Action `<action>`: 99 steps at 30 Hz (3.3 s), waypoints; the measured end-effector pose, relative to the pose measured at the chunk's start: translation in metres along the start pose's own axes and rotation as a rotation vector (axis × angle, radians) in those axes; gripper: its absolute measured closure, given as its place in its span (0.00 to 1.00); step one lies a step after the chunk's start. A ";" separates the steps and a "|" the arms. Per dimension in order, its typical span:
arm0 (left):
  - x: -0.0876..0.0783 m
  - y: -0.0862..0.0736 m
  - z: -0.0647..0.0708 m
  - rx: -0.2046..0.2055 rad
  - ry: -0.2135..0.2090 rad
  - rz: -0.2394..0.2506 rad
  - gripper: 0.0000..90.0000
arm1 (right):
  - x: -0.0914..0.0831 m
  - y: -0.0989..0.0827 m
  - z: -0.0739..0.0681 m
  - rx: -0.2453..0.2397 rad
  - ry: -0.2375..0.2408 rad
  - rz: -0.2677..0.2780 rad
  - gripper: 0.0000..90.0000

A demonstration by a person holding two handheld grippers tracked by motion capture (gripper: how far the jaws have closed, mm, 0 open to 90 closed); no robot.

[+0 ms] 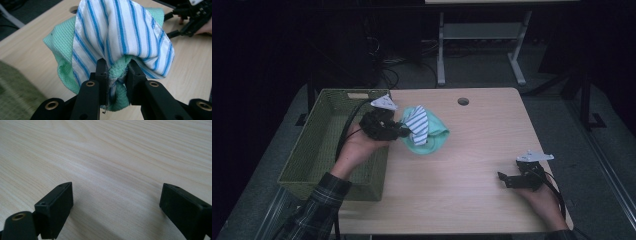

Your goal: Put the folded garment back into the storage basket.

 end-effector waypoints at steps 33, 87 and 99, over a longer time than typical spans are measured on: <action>-0.094 -0.103 -0.099 -0.250 0.322 0.000 0.82 | 0.000 0.000 0.000 0.000 0.000 -0.001 0.13; -0.028 -0.198 -0.112 -0.324 0.253 -0.195 0.50 | 0.000 0.000 0.000 0.002 0.000 0.000 0.13; -0.037 -0.180 -0.109 -0.314 0.266 -0.139 0.17 | 0.000 0.000 0.000 0.002 0.000 0.000 0.13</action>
Point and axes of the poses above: each handheld gripper's, and its own axes: x roughly forward along the jaws, y roughly out of its top, z roughly to its right, the point moved 10 cm from there along x, roughly forward along the jaws, and after that the axes turned 6 degrees about x, right-handed, at the moved point
